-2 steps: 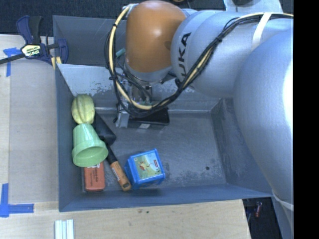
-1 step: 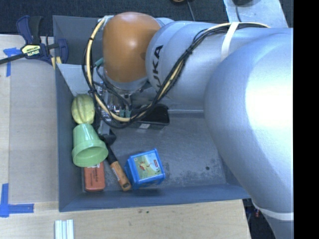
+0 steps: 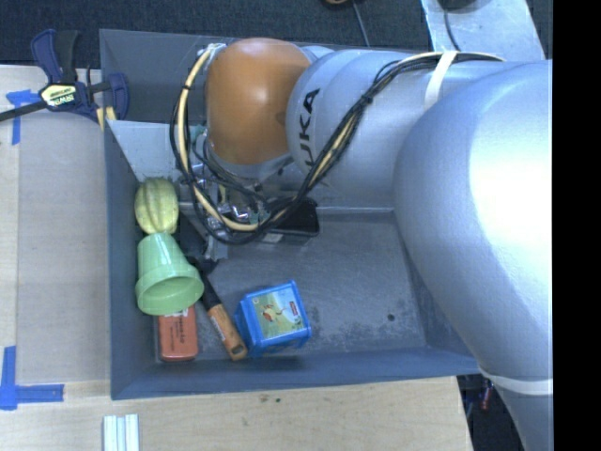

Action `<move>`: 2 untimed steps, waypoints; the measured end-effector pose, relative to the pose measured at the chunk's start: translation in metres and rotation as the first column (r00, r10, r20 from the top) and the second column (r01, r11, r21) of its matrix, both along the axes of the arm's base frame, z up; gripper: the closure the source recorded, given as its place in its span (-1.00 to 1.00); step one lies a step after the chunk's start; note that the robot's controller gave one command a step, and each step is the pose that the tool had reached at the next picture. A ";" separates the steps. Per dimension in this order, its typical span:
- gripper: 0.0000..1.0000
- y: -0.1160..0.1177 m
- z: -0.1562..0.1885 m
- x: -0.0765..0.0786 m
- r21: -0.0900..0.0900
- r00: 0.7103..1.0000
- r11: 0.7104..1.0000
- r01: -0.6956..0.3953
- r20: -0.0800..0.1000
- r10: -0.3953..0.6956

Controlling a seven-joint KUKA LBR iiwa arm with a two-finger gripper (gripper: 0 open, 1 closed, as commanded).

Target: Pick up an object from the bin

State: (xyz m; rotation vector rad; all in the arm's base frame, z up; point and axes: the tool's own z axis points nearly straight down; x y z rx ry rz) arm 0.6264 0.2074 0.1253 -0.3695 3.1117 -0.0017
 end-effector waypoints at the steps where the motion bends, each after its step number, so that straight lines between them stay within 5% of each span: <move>1: -1.00 0.009 -0.030 -0.060 -0.006 1.000 1.000 -0.027 0.005 0.027; 2: -1.00 0.003 -0.042 -0.046 -0.014 0.992 0.992 -0.129 0.017 0.129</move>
Offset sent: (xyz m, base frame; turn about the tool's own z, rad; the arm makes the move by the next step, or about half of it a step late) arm -0.0527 0.0137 -0.0514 -0.1648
